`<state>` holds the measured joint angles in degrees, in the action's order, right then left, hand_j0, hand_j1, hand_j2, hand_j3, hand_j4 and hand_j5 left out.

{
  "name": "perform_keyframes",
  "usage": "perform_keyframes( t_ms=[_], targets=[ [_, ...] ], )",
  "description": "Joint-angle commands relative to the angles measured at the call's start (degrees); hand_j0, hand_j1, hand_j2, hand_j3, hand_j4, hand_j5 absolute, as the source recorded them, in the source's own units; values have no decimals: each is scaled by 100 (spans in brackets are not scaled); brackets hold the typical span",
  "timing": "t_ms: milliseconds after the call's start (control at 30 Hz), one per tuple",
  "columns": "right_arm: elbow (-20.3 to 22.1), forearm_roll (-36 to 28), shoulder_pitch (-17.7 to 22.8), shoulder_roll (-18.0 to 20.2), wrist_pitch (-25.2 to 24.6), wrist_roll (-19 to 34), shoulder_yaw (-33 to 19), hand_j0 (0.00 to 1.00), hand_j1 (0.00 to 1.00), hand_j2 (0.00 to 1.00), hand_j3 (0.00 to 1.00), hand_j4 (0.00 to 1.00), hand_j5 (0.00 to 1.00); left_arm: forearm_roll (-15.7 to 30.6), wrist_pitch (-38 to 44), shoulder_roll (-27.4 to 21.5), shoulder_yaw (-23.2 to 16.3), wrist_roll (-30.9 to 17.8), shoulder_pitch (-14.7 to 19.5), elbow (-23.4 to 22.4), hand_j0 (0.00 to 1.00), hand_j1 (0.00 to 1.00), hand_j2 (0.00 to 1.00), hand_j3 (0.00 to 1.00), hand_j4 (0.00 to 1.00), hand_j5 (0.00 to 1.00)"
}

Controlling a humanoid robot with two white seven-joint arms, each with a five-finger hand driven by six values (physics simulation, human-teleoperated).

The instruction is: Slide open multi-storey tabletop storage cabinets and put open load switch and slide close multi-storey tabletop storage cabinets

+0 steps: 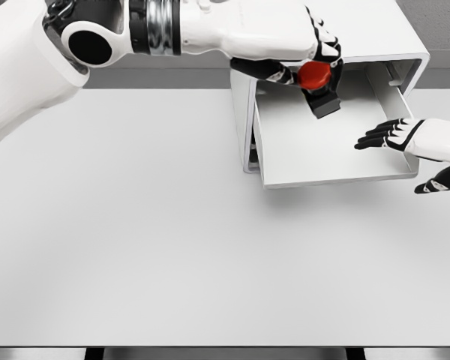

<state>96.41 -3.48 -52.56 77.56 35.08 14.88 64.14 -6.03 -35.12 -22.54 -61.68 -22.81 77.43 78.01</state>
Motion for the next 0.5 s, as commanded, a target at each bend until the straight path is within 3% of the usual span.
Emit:
perform_keyframes(
  t_ms=[0, 167, 233, 467],
  targets=[
    [1, -39, 0, 5, -8, -3, -6, 100, 100, 100, 100, 100, 100, -144, 12, 100, -2, 5, 9, -128, 46, 46, 46, 46, 46, 46],
    [1, -39, 9, -4, -8, 6, -6, 100, 100, 100, 100, 100, 100, -188, 12, 135, -11, -4, 62, -137, 46, 46, 46, 46, 46, 46],
    [1, -39, 9, -12, -8, 6, -6, 100, 100, 100, 100, 100, 100, -180, 12, 144, -310, -4, 220, -137, 46, 46, 46, 46, 46, 46],
    [1, -39, 9, -21, -8, 6, -6, 100, 100, 100, 100, 100, 100, -338, 12, 258, -328, -4, 255, -348, 46, 46, 46, 46, 46, 46]
  ],
)
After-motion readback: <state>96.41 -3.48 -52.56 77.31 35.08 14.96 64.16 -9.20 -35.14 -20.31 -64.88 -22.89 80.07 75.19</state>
